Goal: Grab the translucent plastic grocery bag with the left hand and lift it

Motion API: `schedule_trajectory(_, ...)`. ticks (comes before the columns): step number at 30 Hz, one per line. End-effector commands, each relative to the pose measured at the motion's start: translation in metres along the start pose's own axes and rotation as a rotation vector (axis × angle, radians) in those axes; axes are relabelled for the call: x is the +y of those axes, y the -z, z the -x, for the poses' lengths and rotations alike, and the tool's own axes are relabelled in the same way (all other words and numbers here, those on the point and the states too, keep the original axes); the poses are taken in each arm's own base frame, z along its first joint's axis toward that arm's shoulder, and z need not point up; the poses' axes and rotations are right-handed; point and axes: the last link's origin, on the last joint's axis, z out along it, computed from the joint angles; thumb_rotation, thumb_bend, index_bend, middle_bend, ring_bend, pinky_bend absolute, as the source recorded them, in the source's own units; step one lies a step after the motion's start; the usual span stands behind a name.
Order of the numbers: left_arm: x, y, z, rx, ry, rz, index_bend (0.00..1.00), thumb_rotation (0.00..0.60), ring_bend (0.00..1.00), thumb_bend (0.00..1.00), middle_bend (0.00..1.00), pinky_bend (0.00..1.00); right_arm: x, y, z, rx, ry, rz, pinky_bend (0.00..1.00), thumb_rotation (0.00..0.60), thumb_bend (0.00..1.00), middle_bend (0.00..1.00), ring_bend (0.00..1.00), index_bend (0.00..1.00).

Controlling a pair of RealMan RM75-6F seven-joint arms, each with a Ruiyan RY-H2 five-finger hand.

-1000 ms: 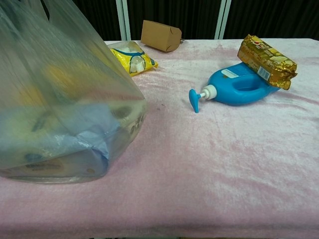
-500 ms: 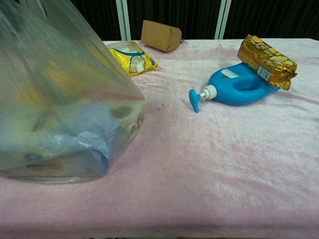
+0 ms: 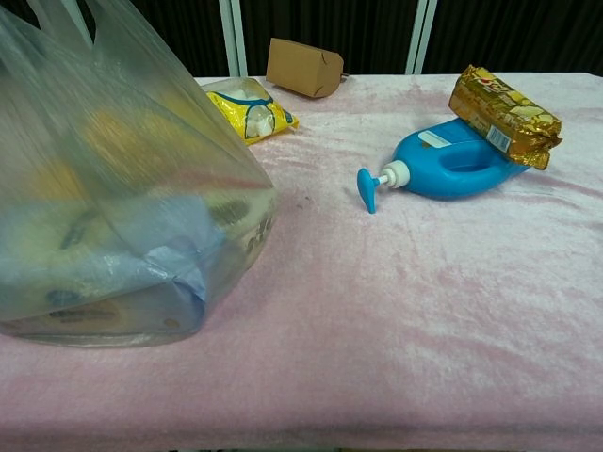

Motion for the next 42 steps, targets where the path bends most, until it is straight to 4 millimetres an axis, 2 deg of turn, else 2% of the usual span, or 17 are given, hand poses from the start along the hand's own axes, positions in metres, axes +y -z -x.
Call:
schedule_trajectory(1,0.001,-0.002,-0.001,-0.003,0.002,0.003,0.10,0.600,0.12,0.00,0.16,0.17,0.000,0.000,0.000,-0.001,-0.001,0.000,0.03,0.600,0.21,0.00,0.00,0.00)
schedule_trajectory(8,0.017,-0.017,0.000,-0.013,0.022,0.068,0.10,0.600,0.12,0.00,0.16,0.17,0.000,0.000,0.000,-0.002,-0.003,0.001,0.03,0.600,0.21,0.00,0.00,0.00)
schedule_trajectory(17,0.037,-0.043,0.012,-0.055,0.039,0.138,0.11,0.600,0.12,0.00,0.16,0.17,0.000,0.000,0.000,-0.003,-0.009,0.003,0.03,0.600,0.21,0.00,0.00,0.00)
schedule_trajectory(29,0.034,-0.068,0.029,-0.071,0.084,0.198,0.11,0.600,0.13,0.00,0.17,0.18,0.000,0.000,0.000,-0.003,-0.017,0.001,0.03,0.600,0.21,0.00,0.00,0.00)
schedule_trajectory(34,0.041,-0.068,0.035,-0.065,0.129,0.254,0.12,0.600,0.14,0.00,0.18,0.19,0.000,0.000,0.000,-0.002,-0.016,0.001,0.03,0.600,0.21,0.00,0.00,0.00)
schedule_trajectory(42,0.054,-0.055,0.042,-0.065,0.160,0.328,0.13,0.600,0.14,0.00,0.18,0.19,0.000,0.000,0.000,-0.002,-0.014,-0.001,0.03,0.600,0.21,0.00,0.00,0.00)
